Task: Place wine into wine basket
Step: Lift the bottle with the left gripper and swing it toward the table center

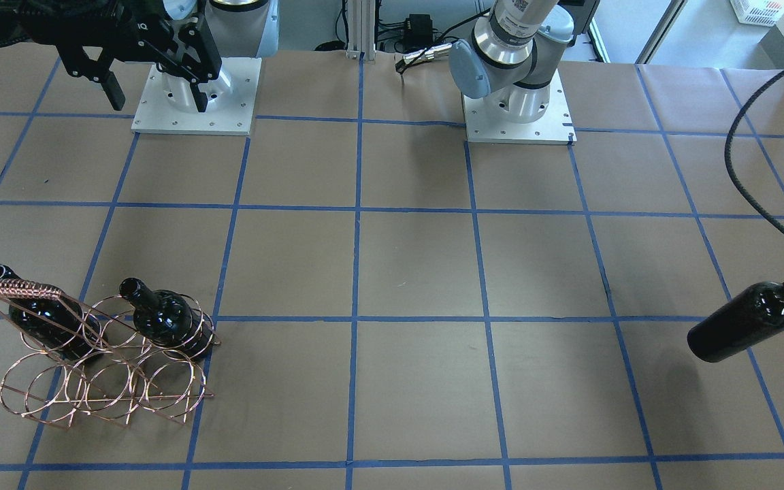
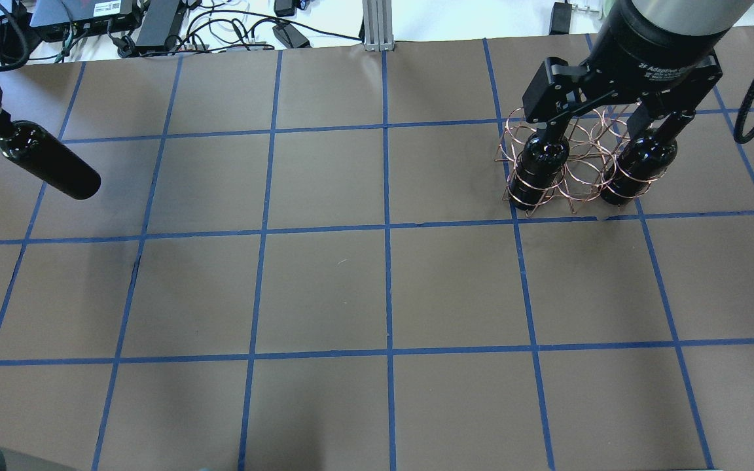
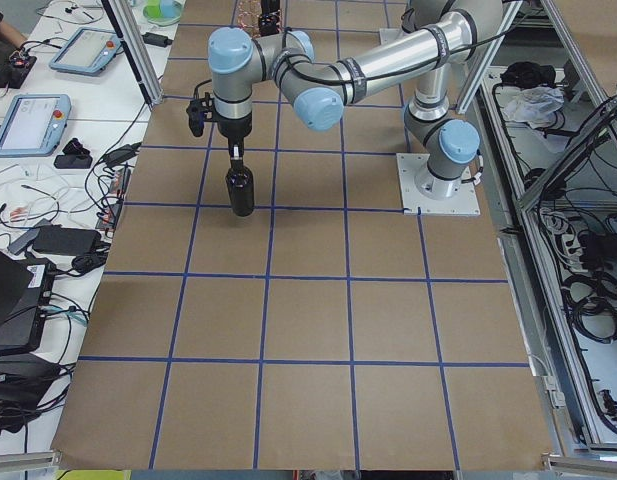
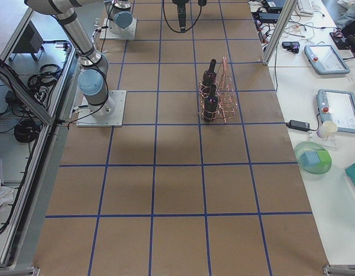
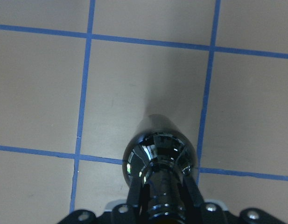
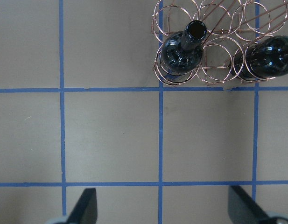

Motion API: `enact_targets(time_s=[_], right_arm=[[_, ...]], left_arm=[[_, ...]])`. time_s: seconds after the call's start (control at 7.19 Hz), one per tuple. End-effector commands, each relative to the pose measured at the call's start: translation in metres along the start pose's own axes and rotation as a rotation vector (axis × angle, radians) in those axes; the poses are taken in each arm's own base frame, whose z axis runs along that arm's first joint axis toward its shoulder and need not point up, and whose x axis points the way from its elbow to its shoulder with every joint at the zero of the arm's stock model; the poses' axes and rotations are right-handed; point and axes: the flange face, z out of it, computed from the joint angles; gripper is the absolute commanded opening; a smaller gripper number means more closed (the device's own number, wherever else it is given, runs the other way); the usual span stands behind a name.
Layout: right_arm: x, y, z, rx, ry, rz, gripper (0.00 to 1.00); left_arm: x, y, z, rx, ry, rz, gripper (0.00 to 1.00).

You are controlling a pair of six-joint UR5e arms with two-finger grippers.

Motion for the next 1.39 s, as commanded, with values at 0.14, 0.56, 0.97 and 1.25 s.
enact_targets(time_s=[0.14,0.56,0.97,1.25], right_arm=[[0.001,0.000,0.000,0.000,0.000,0.001,1.00],[0.000,0.000,0.001,-0.001,0.000,0.000,1.00],[0.001,0.000,0.001,-0.001,0.000,0.001,1.00],[0.000,0.000,0.001,-0.001,0.000,0.000,1.00]], left_arm=[[0.137,0.045,-0.015,0.009,0.025,-0.023,0.00],[0.232,0.089,-0.002,-0.022,0.038,-0.019,0.00],[0.302,0.142,0.029,-0.062,0.036,-0.010,0.00],[0.326,0.172,0.028,-0.072,0.034,0.037,0.00]])
